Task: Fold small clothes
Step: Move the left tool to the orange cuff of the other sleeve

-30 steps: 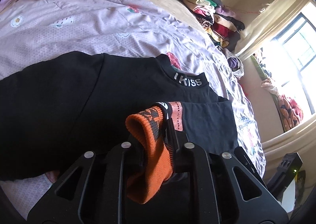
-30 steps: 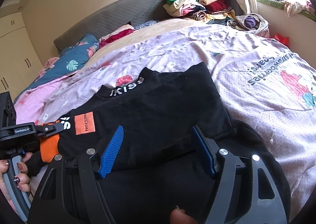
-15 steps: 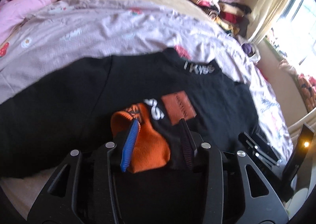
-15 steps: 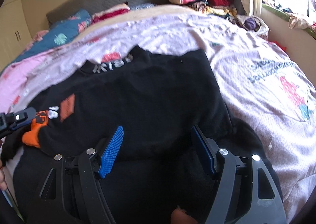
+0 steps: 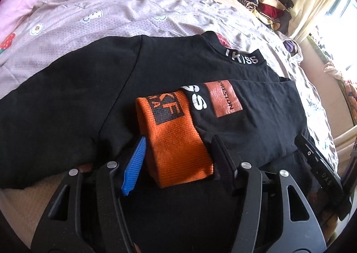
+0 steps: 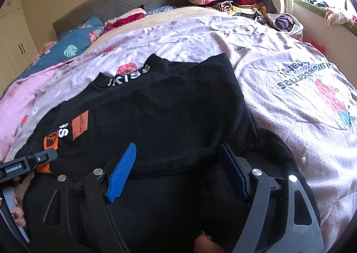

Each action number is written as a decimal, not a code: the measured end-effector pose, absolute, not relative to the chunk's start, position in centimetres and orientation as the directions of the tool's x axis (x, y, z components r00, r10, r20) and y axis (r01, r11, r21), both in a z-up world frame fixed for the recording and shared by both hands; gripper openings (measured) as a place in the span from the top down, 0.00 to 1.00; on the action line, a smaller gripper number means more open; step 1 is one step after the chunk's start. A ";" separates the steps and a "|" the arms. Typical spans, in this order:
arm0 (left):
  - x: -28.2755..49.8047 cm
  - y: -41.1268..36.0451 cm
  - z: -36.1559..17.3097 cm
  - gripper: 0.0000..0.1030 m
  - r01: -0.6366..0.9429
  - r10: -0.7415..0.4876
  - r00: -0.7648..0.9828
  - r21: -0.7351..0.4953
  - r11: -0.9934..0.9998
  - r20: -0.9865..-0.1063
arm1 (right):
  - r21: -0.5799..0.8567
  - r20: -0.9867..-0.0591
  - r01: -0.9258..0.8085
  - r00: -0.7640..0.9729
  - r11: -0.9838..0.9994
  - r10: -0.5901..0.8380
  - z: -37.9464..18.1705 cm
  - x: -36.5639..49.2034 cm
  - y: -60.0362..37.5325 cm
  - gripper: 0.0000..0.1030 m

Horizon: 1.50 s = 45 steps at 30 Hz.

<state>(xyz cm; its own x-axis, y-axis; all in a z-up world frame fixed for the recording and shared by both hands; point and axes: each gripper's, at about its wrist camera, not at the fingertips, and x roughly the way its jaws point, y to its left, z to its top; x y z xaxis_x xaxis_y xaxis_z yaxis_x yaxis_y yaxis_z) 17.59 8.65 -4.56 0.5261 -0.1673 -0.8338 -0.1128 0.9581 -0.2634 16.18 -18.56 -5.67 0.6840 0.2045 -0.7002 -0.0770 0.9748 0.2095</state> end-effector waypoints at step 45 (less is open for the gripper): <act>10.2 13.0 1.3 0.09 -0.139 -0.157 0.612 -0.301 0.943 -0.775 | 0.252 -0.560 -0.247 0.751 0.936 0.350 2.1 6.7 -13.5 0.04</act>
